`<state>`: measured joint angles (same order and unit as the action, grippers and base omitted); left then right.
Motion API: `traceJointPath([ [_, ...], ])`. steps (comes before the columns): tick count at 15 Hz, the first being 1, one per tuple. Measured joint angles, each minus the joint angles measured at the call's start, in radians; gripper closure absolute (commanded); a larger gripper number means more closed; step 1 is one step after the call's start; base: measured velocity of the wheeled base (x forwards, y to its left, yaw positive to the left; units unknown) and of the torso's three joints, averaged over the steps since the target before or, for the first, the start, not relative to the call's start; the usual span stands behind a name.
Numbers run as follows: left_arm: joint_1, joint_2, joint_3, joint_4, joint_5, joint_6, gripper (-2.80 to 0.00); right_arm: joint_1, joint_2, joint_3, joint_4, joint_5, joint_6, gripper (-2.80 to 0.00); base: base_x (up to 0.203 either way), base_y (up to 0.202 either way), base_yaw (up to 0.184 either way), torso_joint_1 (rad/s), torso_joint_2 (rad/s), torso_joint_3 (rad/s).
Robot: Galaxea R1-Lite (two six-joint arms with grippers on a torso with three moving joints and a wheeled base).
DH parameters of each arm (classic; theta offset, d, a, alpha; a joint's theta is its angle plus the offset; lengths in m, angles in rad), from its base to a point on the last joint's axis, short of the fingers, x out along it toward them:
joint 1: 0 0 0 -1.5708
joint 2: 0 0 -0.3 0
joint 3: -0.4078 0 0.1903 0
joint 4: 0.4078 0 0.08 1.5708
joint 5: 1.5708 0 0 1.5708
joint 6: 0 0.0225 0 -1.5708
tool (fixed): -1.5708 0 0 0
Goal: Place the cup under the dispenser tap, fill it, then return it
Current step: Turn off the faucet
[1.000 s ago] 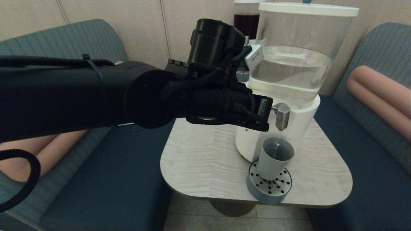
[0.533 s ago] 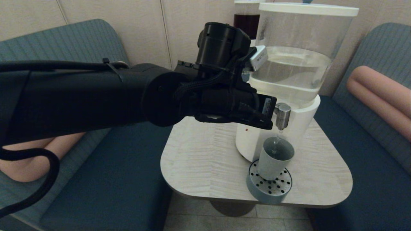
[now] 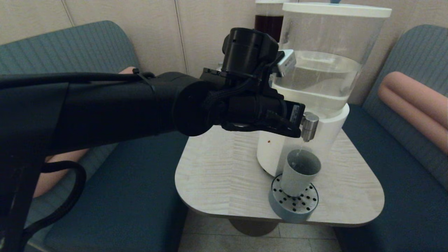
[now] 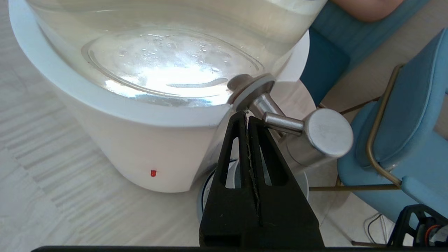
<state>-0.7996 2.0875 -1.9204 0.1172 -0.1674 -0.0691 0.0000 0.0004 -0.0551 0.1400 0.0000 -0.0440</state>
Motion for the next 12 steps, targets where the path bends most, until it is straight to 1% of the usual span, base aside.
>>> traceJointPath([
  [4,-0.001,0.021,-0.004,-0.079,-0.002,0.019,0.0,0.0,0.0,0.0,0.0,0.0,0.0,0.0,0.0,0.0,0.0,0.0,0.0,0.0],
  [6,-0.001,0.03,-0.003,-0.094,-0.004,0.019,0.0,0.0,0.0,0.0,0.0,0.0,0.0,0.0,0.0,0.0,0.0,0.0,0.0,0.0],
  [9,-0.002,0.048,-0.002,-0.177,-0.014,0.019,0.0,0.0,0.0,0.0,0.0,0.0,0.0,0.0,0.0,0.0,0.0,0.0,0.0,0.0],
  [12,-0.004,0.059,-0.002,-0.194,-0.016,0.021,0.0,0.0,0.0,0.0,0.0,0.0,0.0,0.0,0.0,0.0,0.0,0.0,0.0,0.0],
])
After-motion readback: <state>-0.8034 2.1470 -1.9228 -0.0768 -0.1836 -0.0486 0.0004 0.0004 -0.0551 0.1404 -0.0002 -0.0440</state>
